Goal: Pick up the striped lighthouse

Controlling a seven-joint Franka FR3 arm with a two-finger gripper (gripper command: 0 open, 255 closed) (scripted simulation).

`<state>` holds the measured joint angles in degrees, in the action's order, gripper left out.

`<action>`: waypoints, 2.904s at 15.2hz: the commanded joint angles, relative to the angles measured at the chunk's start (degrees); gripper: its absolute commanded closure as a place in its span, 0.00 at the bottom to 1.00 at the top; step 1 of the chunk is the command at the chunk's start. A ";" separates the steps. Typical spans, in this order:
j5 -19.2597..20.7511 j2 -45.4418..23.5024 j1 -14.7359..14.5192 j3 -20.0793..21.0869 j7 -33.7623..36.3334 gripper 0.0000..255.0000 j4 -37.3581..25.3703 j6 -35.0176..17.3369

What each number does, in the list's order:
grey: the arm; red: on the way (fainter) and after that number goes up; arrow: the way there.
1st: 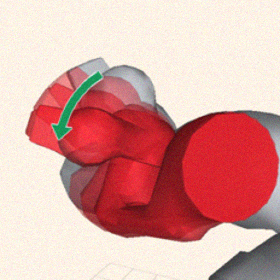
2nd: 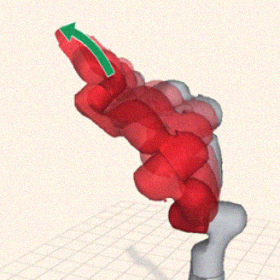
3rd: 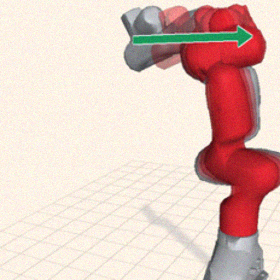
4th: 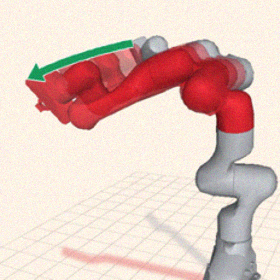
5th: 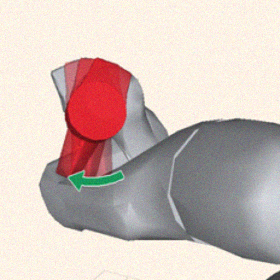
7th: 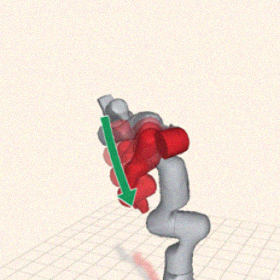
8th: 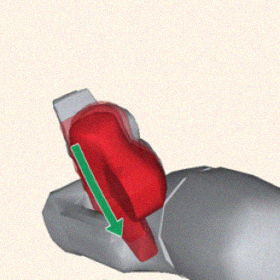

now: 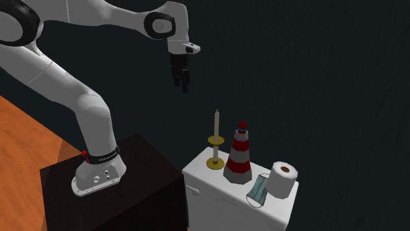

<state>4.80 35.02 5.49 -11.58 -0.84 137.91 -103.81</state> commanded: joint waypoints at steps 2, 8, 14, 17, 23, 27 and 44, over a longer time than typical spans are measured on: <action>0.25 -4.78 0.84 -2.55 -1.31 0.00 -1.50 -4.57; -0.96 -14.68 2.12 -8.06 -5.03 0.00 -5.62 -12.50; -5.59 -25.70 3.01 -13.29 -10.15 0.00 -11.87 -18.72; -9.38 -31.63 3.71 -15.51 -13.34 0.00 -15.80 -20.94; -19.00 -44.13 6.90 -18.12 -20.17 0.00 -25.40 -23.13; -20.21 -45.54 7.62 -17.50 -21.14 0.00 -24.59 -25.13; 0.39 -51.19 10.31 -13.54 -64.72 0.00 -37.34 -14.35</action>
<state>5.25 -15.30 15.86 -25.40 -65.18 99.70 -117.88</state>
